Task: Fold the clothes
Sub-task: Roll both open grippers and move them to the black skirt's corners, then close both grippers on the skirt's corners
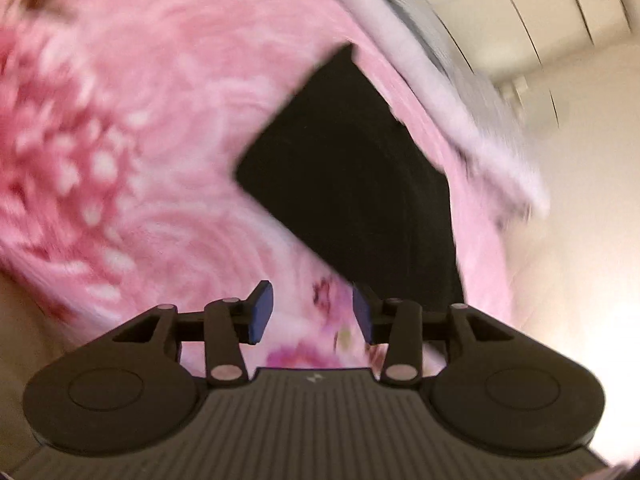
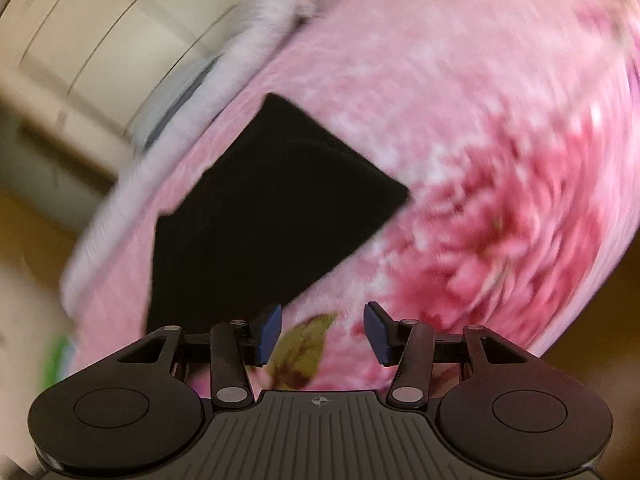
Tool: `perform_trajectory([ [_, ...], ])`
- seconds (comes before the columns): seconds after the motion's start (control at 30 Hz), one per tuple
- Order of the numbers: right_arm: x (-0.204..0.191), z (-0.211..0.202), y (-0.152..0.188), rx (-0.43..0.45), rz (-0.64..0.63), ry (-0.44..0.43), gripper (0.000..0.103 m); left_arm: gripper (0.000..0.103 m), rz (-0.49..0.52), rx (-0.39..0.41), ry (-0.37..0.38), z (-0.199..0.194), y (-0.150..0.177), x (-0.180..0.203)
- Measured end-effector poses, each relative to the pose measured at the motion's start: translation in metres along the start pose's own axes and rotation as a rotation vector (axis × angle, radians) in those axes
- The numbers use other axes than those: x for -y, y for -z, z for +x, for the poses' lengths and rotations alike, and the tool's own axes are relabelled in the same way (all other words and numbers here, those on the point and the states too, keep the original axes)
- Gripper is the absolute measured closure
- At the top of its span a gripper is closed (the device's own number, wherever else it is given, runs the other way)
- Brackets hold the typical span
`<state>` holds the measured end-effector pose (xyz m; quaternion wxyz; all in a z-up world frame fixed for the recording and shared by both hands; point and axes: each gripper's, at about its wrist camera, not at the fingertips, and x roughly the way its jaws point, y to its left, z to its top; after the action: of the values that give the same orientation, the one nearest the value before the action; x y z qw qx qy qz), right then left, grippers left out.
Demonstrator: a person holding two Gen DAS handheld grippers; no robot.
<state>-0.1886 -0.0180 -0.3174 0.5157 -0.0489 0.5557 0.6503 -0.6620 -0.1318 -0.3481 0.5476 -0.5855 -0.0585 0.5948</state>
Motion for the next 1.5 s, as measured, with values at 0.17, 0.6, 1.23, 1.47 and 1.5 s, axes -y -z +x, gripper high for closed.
perform_trajectory([
  [0.17,0.026,0.02,-0.018,0.001,0.186,-0.042,0.048,0.064,-0.17,0.017,0.023,0.022,-0.018,-0.021],
  [0.6,0.041,0.06,-0.056,0.043,0.305,-0.051,0.054,0.067,-0.194,0.076,0.044,0.062,-0.041,-0.018],
  [1.23,0.012,0.007,-0.039,0.134,0.12,-0.077,0.095,0.096,0.056,0.085,0.132,0.011,-0.026,-0.028],
  [1.47,0.026,-0.059,0.006,0.057,0.092,-0.085,0.095,0.096,0.085,0.051,0.149,-0.063,0.014,-0.047],
  [1.5,0.027,-0.068,0.013,0.047,0.085,-0.084,0.095,0.096,0.089,0.047,0.148,-0.071,0.019,-0.048],
])
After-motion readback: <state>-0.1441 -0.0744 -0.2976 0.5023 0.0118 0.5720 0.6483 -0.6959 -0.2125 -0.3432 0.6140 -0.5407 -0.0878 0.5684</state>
